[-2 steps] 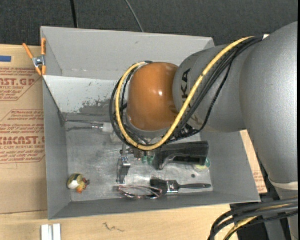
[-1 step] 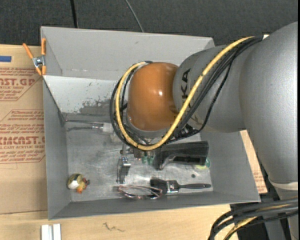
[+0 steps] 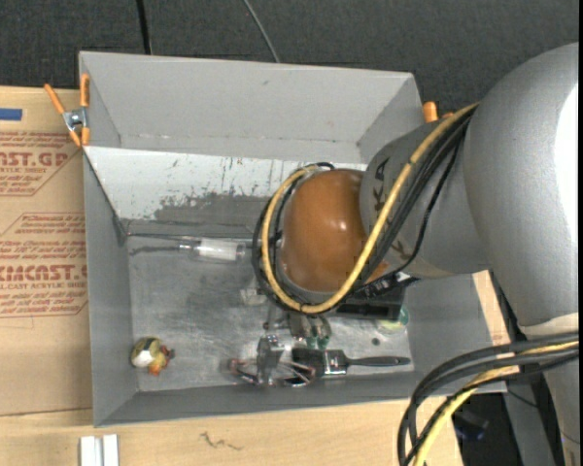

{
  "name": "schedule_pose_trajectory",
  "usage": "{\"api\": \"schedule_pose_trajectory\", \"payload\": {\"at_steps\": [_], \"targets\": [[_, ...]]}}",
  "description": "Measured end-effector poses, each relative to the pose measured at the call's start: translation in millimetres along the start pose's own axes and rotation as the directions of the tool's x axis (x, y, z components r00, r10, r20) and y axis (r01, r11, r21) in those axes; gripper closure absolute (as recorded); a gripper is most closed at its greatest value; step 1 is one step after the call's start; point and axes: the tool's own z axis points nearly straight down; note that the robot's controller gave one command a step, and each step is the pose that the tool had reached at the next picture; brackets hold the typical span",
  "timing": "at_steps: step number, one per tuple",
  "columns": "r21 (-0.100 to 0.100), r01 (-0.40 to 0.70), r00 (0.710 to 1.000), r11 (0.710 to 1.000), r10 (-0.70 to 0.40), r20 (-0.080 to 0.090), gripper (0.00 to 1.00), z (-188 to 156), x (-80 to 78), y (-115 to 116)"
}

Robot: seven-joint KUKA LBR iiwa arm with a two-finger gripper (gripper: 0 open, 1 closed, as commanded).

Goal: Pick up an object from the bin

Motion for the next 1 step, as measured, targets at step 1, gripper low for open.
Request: {"api": "schedule_pose_trajectory", "payload": {"at_steps": [1], "targets": [[0.001,0.091,0.996,0.996,-0.091,-0.003,0.00,1.0,13.6,-33.6]]}}
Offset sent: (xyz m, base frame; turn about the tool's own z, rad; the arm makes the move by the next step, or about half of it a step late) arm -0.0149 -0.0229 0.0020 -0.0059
